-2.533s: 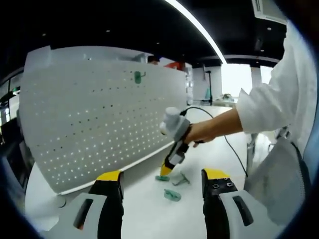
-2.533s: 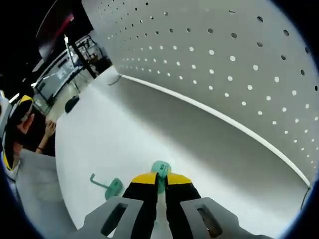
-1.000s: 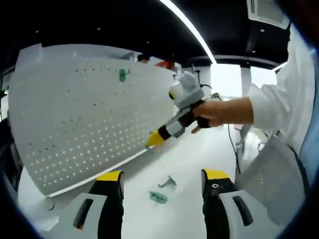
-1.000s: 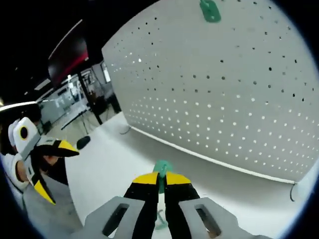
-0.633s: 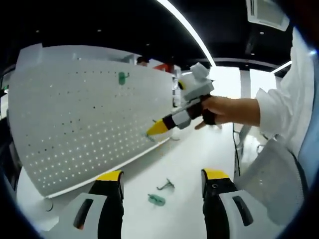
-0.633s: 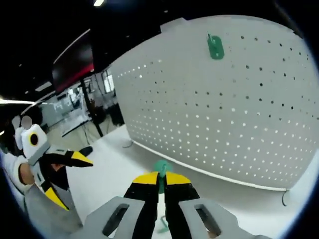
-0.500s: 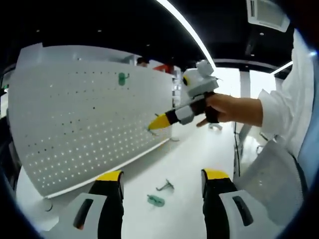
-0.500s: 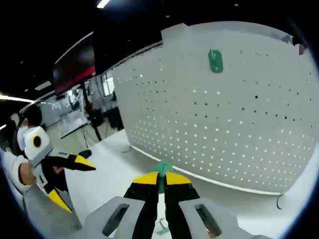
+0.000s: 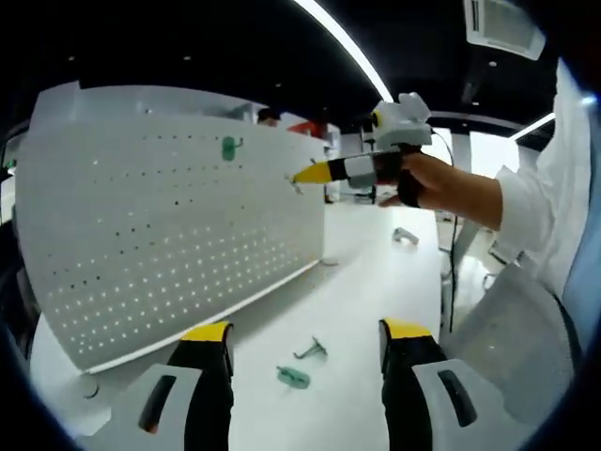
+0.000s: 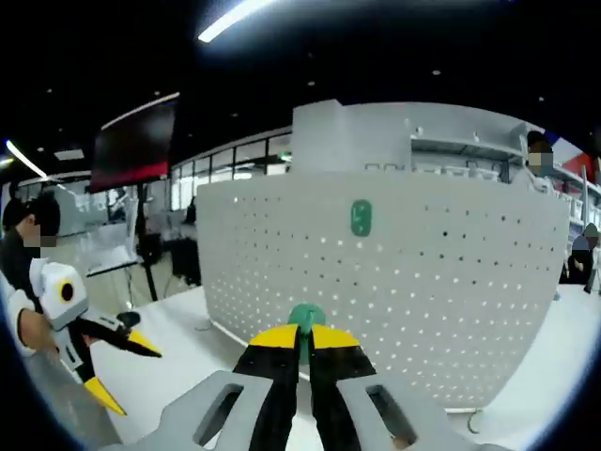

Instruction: Insert the hook assembly into the mounting plate slot until the hook locks in place.

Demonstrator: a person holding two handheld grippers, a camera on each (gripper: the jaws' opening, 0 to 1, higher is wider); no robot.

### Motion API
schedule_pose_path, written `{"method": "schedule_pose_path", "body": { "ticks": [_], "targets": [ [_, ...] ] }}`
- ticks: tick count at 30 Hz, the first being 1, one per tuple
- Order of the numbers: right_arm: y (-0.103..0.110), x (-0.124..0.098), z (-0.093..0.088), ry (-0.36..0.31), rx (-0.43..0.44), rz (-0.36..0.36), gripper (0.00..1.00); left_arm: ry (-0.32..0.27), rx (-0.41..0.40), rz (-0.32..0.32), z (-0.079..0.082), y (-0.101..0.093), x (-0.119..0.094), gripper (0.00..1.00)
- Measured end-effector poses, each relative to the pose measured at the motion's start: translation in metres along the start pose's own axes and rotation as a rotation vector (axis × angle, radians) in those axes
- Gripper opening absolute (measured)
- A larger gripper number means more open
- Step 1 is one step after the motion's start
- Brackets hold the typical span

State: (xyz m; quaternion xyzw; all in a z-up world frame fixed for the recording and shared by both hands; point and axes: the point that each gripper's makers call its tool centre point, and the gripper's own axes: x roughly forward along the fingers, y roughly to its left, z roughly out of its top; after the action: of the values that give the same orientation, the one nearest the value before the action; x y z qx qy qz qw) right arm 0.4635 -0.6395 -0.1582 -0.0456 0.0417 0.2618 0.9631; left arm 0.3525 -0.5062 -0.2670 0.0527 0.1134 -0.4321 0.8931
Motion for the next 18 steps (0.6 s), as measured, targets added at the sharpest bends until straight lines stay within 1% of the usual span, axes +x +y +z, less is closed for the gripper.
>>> {"method": "schedule_pose_path", "body": {
  "ticks": [4, 8, 10, 15, 18],
  "targets": [
    [-0.019, -0.005, 0.02, -0.076, -0.009, -0.062, 0.01, 0.009, -0.003, 0.005, -0.003, 0.002, 0.0, 0.64],
    [-0.029, -0.005, 0.032, -0.12, -0.014, -0.093, 0.01, 0.013, -0.005, 0.011, -0.004, 0.003, 0.0, 0.64],
    [-0.033, -0.005, 0.037, -0.137, -0.028, -0.11, 0.01, 0.009, 0.0, 0.011, -0.003, 0.003, 0.0, 0.64],
    [-0.033, -0.004, 0.047, -0.168, -0.065, -0.134, 0.01, 0.006, 0.009, 0.016, -0.001, 0.004, -0.001, 0.64],
    [-0.036, -0.004, 0.055, -0.199, -0.095, -0.154, 0.01, 0.006, 0.011, 0.026, -0.001, 0.006, -0.002, 0.64]
  ]
}}
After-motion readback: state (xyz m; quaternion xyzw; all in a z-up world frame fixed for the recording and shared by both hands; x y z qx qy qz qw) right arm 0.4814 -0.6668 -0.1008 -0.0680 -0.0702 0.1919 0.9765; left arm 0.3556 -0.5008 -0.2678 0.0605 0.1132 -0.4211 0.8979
